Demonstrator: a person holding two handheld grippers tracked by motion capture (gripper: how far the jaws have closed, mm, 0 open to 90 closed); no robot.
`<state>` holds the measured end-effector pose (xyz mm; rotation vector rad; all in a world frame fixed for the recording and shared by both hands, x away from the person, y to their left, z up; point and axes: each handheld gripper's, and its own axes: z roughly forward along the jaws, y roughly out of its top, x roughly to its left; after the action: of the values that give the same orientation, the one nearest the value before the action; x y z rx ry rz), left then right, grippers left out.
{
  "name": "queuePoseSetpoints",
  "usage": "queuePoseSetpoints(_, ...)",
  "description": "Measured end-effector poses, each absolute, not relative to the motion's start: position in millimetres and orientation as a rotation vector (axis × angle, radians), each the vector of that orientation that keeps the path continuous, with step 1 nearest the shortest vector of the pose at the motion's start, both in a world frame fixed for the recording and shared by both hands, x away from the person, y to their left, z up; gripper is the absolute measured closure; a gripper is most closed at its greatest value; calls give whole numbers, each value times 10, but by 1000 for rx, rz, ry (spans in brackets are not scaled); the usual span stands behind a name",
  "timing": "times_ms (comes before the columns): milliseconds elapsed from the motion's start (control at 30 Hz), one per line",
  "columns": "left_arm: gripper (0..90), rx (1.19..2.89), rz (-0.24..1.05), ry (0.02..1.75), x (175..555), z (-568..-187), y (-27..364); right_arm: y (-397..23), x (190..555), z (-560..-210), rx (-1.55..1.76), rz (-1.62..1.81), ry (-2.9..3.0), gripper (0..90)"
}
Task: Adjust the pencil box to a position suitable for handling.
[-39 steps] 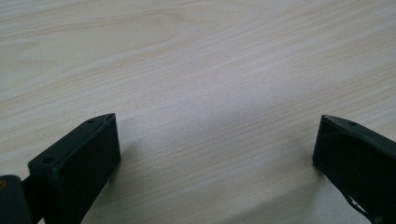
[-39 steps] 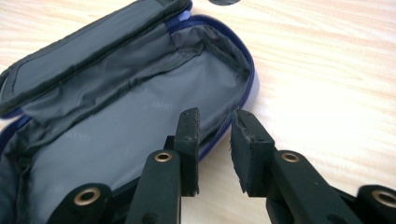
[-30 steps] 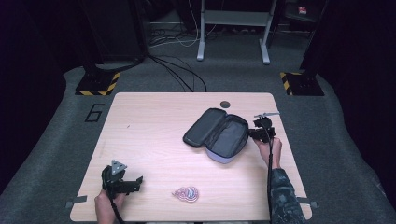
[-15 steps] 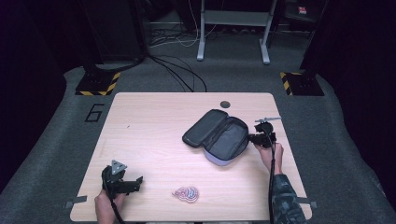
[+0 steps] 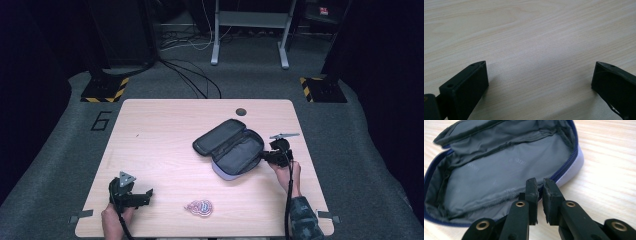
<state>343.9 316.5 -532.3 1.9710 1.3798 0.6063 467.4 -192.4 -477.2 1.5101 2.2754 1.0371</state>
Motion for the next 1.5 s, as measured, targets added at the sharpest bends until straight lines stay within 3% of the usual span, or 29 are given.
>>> queuePoseSetpoints(300, 7, 1972, 607, 1379, 3439, -5322, 3165, -1776, 4558, -4778, 1460, 1070, 2316, 792)
queuePoseSetpoints(533, 7, 1971, 607, 1380, 3439, -5323, 3165, -1866, 4550, -4619, 1449, 1094, 2248, 688)
queuePoseSetpoints(800, 7, 1975, 605, 1381, 3439, -5320, 3166, -1948, 4832, -4495, 1431, 1011, 2202, 659)
queuePoseSetpoints(1167, 7, 1971, 606, 1380, 3440, -5322, 3165, -1831, 5234, -4607, 1432, 967, 2247, 641)
queuePoseSetpoints(1367, 7, 1973, 604, 1382, 3440, -5320, 3166, -1800, 5320, -4711, 1437, 926, 2289, 659)
queuePoseSetpoints(1433, 7, 1974, 604, 1382, 3440, -5320, 3166, -1817, 5348, -4753, 1458, 931, 2281, 709)
queuePoseSetpoints(1467, 7, 1970, 606, 1380, 3440, -5323, 3165, -1836, 5366, -4782, 1488, 931, 2271, 782)
queuePoseSetpoints(1500, 7, 1970, 606, 1380, 3440, -5323, 3165, -1836, 5366, -4782, 1488, 931, 2271, 782)
